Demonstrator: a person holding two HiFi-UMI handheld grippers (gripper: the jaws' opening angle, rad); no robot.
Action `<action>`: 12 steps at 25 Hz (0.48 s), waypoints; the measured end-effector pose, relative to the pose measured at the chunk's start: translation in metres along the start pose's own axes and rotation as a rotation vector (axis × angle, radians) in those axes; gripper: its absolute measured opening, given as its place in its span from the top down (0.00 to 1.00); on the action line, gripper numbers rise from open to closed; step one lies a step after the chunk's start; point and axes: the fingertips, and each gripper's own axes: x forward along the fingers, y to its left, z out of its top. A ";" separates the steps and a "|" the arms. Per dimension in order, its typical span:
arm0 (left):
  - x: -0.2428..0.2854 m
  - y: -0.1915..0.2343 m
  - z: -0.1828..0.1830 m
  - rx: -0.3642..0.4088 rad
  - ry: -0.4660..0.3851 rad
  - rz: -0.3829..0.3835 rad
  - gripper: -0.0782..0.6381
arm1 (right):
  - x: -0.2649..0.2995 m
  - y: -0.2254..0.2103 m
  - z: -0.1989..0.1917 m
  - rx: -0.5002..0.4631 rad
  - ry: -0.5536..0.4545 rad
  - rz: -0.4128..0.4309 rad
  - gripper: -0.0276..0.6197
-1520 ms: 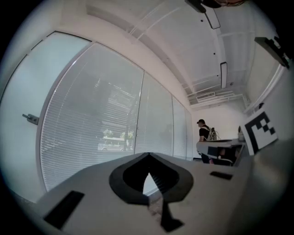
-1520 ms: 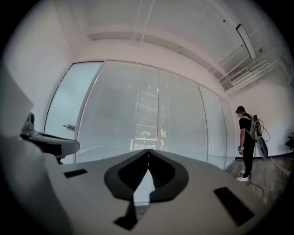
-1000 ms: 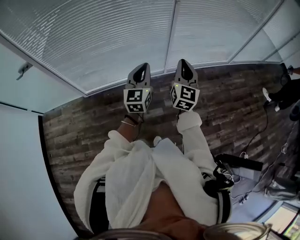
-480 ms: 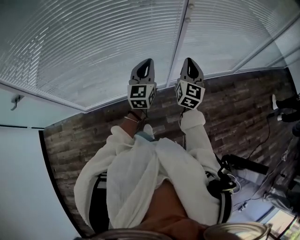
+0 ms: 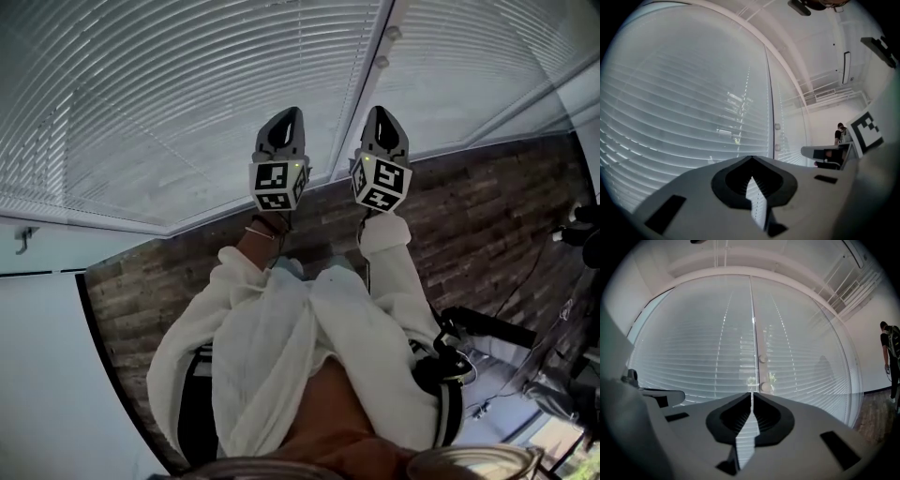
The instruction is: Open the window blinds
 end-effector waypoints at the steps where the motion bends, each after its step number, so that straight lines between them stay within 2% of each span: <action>1: 0.005 -0.002 -0.003 0.000 0.007 0.002 0.89 | 0.004 -0.005 -0.001 0.001 0.004 0.003 0.94; 5: 0.027 -0.013 -0.008 0.002 0.022 0.029 0.89 | 0.031 -0.028 0.013 0.024 -0.001 0.044 0.93; 8: 0.038 -0.028 0.003 -0.003 0.011 0.049 0.89 | 0.053 -0.041 0.044 0.055 -0.019 0.107 0.81; 12: 0.049 -0.039 0.020 0.025 -0.023 0.043 0.89 | 0.090 -0.052 0.086 0.073 -0.048 0.137 0.80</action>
